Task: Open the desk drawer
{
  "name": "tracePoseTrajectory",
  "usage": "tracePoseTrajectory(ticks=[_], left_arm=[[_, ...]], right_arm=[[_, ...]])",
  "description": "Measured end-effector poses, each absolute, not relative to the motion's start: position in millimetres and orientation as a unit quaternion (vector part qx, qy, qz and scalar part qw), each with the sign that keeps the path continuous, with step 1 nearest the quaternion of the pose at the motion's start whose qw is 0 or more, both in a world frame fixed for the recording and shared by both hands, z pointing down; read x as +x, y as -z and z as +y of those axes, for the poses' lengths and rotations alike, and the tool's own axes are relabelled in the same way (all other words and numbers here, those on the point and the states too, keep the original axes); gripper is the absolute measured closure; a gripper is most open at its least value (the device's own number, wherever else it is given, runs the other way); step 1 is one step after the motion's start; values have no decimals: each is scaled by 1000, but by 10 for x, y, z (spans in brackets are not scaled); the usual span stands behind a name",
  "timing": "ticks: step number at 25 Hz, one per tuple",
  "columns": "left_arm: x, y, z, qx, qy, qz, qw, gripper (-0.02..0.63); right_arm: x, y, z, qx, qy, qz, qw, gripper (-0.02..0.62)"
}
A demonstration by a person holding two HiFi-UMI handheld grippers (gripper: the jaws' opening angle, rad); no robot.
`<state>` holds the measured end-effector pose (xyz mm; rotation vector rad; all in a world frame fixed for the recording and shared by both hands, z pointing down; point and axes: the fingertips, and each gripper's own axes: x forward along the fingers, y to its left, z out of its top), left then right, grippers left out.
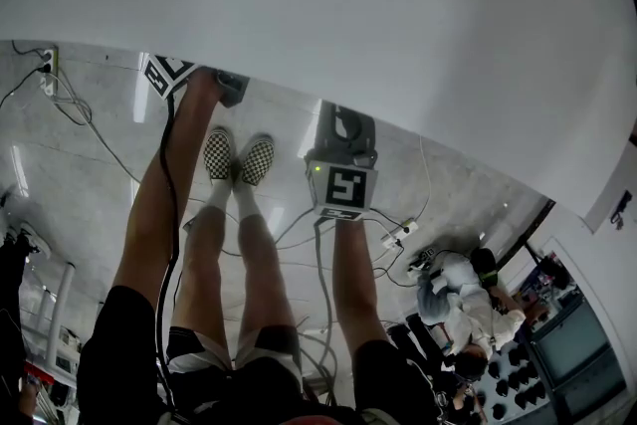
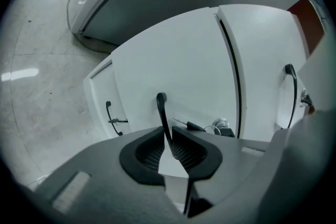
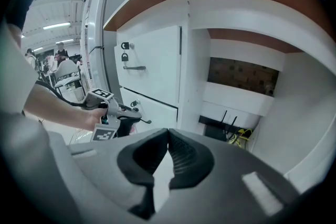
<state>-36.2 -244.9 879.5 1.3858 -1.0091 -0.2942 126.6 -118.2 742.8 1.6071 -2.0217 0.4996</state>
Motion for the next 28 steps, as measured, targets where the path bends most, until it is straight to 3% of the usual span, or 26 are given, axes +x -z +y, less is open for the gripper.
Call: tracePoseTrajectory(ticks=[28], left_arm=[[-554,-8720,-1916,587,158,-438,662,580]], right_arm=[[1143,-7391,-898,592,-192,-740,253,589]])
